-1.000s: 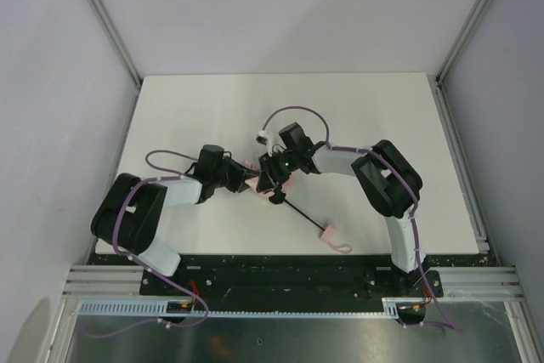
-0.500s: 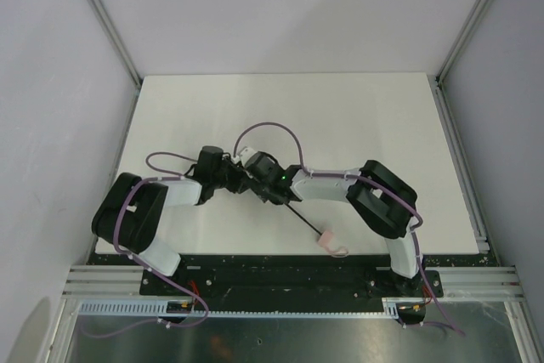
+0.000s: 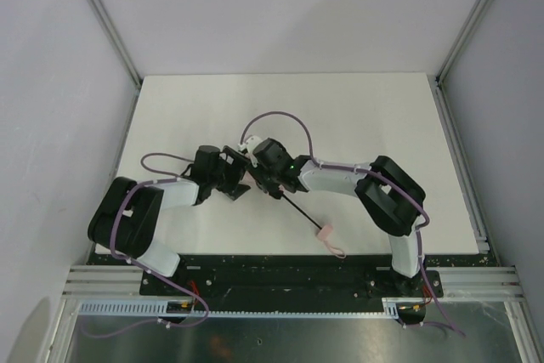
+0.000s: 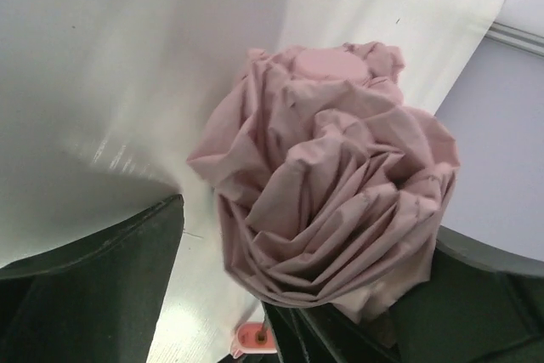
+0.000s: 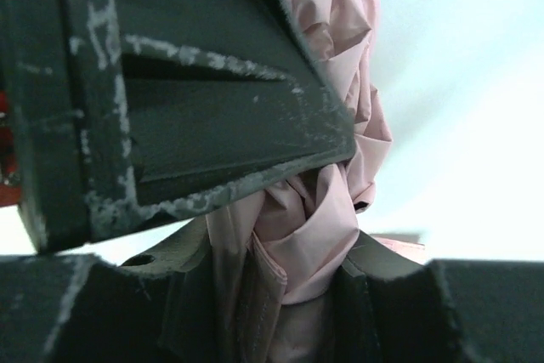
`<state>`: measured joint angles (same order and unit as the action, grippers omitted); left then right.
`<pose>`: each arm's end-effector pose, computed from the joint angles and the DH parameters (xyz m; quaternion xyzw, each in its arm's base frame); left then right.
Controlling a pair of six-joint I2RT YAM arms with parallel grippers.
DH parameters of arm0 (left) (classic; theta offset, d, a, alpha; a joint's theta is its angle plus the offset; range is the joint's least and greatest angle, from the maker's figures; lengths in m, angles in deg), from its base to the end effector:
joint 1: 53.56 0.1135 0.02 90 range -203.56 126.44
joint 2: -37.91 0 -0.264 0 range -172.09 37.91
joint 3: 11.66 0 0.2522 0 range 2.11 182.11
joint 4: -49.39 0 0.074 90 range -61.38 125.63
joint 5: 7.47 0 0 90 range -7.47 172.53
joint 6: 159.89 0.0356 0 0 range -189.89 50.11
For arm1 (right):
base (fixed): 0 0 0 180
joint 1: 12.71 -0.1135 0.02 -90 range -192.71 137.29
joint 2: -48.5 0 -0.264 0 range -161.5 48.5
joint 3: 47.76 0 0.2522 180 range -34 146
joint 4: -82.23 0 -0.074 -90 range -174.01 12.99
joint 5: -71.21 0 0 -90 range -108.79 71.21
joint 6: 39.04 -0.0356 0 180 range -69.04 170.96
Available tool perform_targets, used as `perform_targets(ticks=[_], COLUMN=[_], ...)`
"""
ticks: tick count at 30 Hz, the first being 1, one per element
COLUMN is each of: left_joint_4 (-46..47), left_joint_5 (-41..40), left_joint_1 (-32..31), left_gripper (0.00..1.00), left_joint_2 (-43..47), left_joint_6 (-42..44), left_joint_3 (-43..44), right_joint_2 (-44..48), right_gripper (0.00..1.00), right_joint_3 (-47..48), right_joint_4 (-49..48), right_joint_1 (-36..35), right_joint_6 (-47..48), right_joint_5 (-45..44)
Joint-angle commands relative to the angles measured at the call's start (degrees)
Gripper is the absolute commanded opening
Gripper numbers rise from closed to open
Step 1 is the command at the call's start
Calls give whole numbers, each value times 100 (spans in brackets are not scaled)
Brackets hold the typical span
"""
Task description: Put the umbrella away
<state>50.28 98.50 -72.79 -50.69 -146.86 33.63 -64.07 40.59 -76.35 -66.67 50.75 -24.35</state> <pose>0.2583 -0.1005 0.1314 -0.3884 0.8206 -0.3822 0.1722 0.2545 0.3439 0.1756 -0.4018 0.8333 0.1317 0.3562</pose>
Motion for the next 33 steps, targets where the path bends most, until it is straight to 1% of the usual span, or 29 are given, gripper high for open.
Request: perform_targets(ticks=[1,5,7,8,10,13,16,17,19,21,23,24,26,28,30,31,33], left_joint_4=[-792,-781,-736,-705,-623,-451,-304,-252,-134,98,457,700,1398,1975,2310,2409,2658], left_joint_5=[101,49,32,22,19,43,65,78,99,130,200,255,448,620,757,793,879], left_joint_1=[-207,-213,-218,-220,-222,-236,-247,-248,-253,-250,-249,-249,-242,-234,-232,-231,-231], left_gripper=[99,99,96,93,82,61,46,40,22,12,5,2,1,0,0,0,0], left_joint_2=[-131,-305,-302,-278,-188,-43,41,60,103,162,234,258,276,293,328,362,451], left_joint_6=[481,539,577,586,569,502,484,482,481,494,550,573,537,517,543,552,587], left_joint_3=[-102,61,138,154,150,118,109,108,90,46,-11,-53,-202,-326,-387,-412,-459], right_joint_2=[3,248,294,313,383,464,582,620,716,813,919,955,1020,1107,1260,1350,1547], right_gripper=[0,0,0,0,0,0,0,0,0,0,0,6,31,52,69,75,83], right_joint_3=[-155,-171,-188,-211,-305,-396,-434,-440,-444,-445,-445,-445,-445,-474,-569,-612,-733], right_joint_4=[294,188,169,132,-8,-168,-260,-280,-273,-203,-89,-23,114,223,235,240,208], right_joint_1=[15,71,155,218,315,326,228,188,134,118,134,163,251,323,394,434,541], right_joint_6=[193,136,69,-21,-185,-322,-333,-336,-352,-380,-457,-539,-741,-956,-1138,-1218,-1429], right_joint_5=[937,1852,2302,2440,2677,2812,2831,2832,2857,2841,2850,2841,2848,2742,2718,2705,2790])
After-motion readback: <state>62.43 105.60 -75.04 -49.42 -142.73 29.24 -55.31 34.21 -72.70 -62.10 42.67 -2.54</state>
